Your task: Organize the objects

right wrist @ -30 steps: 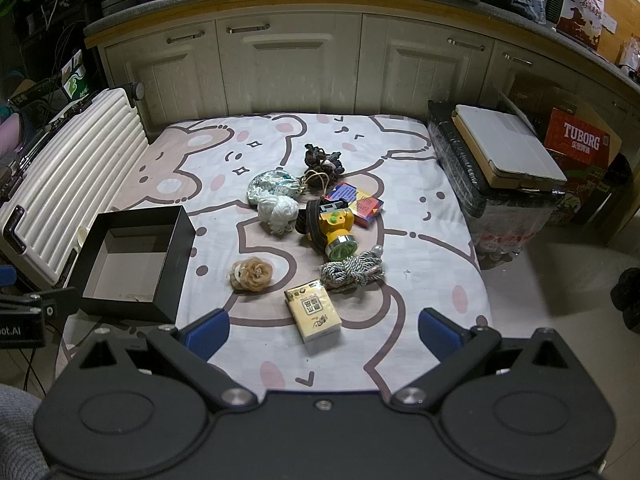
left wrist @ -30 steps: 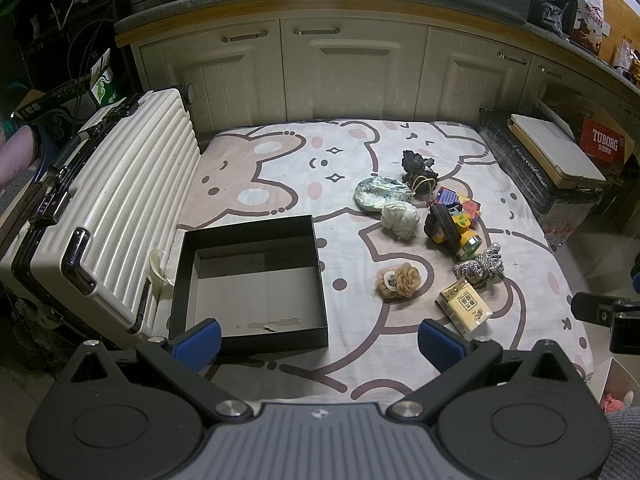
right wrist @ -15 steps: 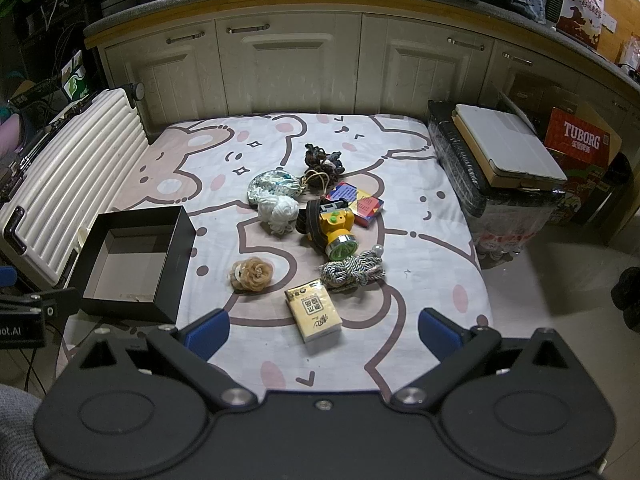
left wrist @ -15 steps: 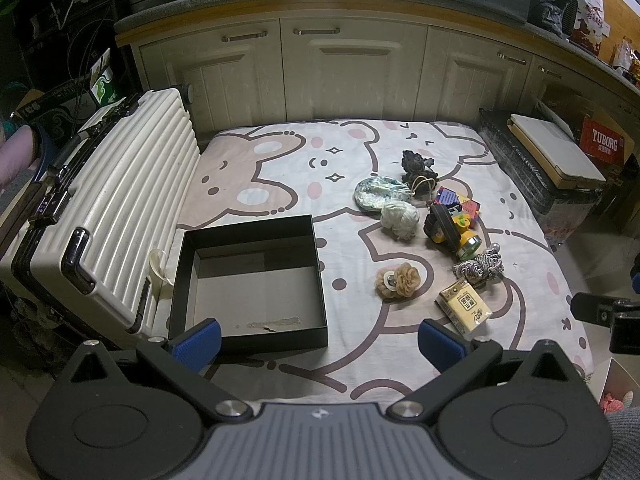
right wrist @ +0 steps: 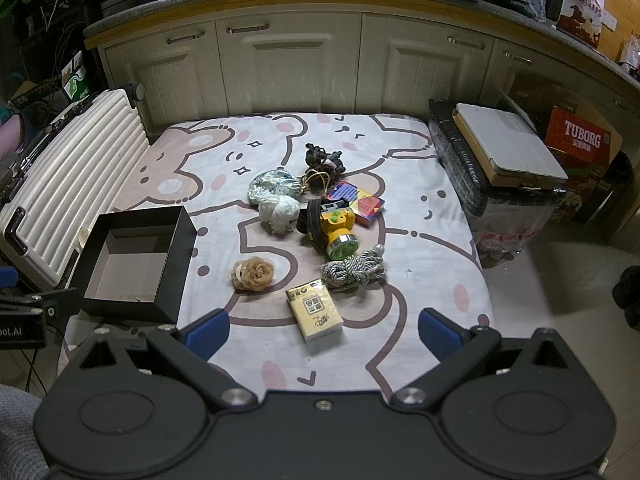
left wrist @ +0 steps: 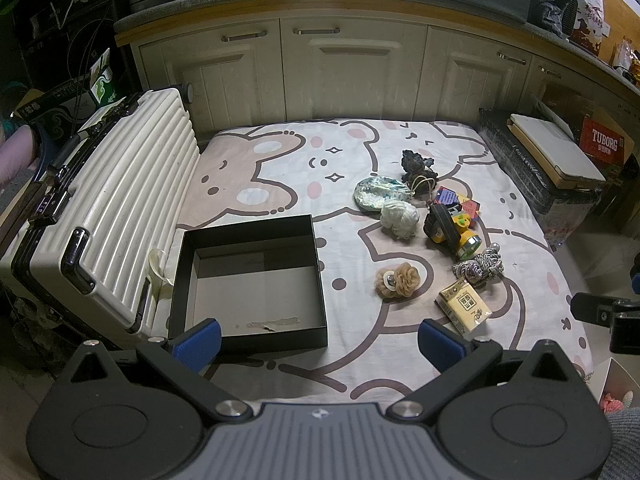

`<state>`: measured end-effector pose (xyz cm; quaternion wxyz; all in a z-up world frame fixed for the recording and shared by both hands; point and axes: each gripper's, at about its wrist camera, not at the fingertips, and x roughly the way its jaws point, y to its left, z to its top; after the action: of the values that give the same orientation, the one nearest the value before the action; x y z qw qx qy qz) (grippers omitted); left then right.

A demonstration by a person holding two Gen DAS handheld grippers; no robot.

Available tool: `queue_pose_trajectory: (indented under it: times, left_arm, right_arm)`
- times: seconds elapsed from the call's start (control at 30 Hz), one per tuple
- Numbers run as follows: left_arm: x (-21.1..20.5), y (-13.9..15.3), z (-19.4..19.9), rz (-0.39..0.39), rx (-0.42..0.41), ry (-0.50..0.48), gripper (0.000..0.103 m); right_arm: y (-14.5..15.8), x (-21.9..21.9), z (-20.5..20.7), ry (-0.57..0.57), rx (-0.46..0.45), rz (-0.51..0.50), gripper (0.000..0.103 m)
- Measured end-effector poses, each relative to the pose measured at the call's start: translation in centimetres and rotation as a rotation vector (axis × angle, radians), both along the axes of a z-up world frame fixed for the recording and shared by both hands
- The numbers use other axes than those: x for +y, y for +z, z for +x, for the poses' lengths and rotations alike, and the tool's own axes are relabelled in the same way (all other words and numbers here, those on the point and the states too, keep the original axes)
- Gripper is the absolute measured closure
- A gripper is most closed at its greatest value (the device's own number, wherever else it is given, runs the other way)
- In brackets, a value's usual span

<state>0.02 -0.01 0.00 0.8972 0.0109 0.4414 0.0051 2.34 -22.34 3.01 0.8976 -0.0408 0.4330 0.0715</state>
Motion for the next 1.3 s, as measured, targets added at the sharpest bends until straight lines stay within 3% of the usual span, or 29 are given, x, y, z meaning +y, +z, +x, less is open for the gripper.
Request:
queue_pose_trajectory:
  times: [1.3]
  left_arm:
    - [-0.17, -0.16, -0.11, 0.016, -0.003, -0.005, 0.0]
  right_arm:
    - [-0.53, 0.17, -0.35, -0.002, 0.006, 0.012, 0.001]
